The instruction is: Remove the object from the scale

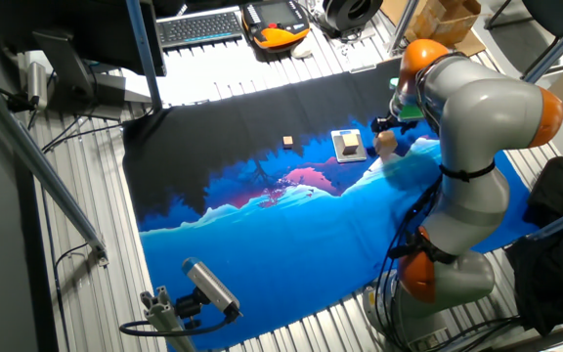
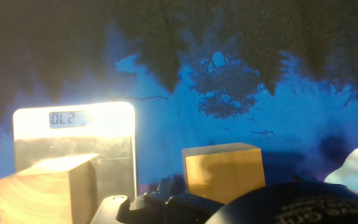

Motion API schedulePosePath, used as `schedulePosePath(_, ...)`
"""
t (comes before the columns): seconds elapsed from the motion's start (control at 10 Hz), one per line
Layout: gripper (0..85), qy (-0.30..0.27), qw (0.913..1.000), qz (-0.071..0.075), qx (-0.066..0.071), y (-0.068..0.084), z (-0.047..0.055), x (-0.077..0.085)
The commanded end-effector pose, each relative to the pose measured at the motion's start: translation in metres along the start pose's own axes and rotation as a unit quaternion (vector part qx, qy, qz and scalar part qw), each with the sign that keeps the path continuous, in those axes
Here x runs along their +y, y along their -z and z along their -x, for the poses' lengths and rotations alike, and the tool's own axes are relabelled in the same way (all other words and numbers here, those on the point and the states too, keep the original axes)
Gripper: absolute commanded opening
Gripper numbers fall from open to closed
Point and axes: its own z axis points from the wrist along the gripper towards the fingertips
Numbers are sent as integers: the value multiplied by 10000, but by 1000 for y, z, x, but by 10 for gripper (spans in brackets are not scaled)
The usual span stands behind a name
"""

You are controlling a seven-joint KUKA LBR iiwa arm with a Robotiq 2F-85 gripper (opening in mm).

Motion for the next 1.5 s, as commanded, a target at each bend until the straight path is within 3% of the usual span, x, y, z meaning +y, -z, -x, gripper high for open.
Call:
schedulePosePath(0.0,850,8,10000,7,-16,-2,0,0)
schedulePosePath(0.4,850,-21,10000,37,6,5,-2,3)
schedulePosePath(0.5,850,-81,10000,-35,29,12,-2,9)
schedulePosePath(0.9,850,-549,9984,-52,148,41,-2,51)
schedulePosePath(1.2,850,-684,9975,-47,193,47,-1,66)
schedulePosePath(1.4,850,-802,9962,59,321,56,1,70)
